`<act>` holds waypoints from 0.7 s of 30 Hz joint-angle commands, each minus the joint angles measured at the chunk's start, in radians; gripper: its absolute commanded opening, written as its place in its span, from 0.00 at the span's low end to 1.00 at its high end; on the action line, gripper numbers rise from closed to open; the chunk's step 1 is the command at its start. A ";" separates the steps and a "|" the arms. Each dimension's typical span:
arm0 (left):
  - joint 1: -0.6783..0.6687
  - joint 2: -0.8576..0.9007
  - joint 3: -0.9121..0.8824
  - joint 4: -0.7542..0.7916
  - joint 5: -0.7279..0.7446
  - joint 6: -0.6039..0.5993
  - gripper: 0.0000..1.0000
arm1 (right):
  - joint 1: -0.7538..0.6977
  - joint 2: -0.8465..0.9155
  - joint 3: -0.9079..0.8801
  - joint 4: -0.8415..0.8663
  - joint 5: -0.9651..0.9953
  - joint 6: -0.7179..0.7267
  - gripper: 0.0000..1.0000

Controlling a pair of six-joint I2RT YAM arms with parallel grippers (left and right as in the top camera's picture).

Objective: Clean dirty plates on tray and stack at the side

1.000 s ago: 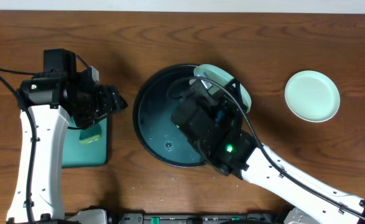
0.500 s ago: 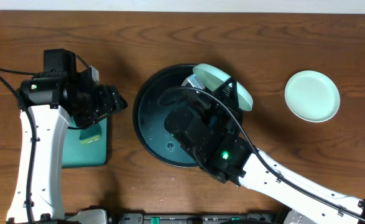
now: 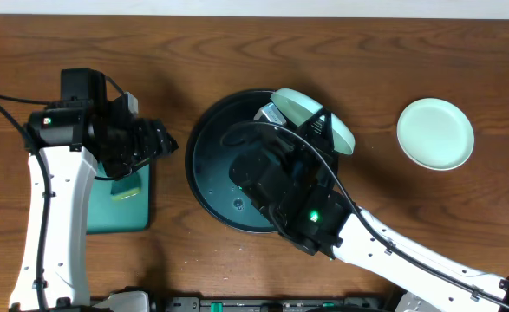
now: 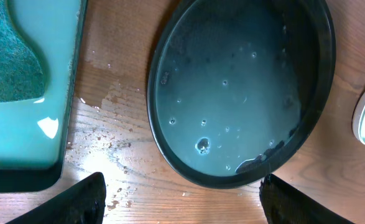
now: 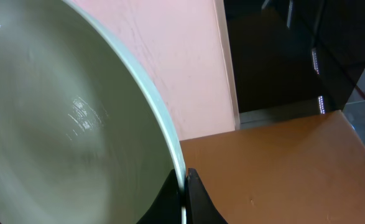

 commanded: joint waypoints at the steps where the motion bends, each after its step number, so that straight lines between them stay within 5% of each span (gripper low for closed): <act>1: -0.002 -0.004 0.000 -0.003 -0.002 0.006 0.80 | 0.005 -0.011 0.025 0.004 0.032 -0.007 0.01; 21: -0.002 -0.004 0.000 -0.003 -0.002 0.006 0.80 | 0.005 -0.011 0.025 0.013 0.032 -0.006 0.01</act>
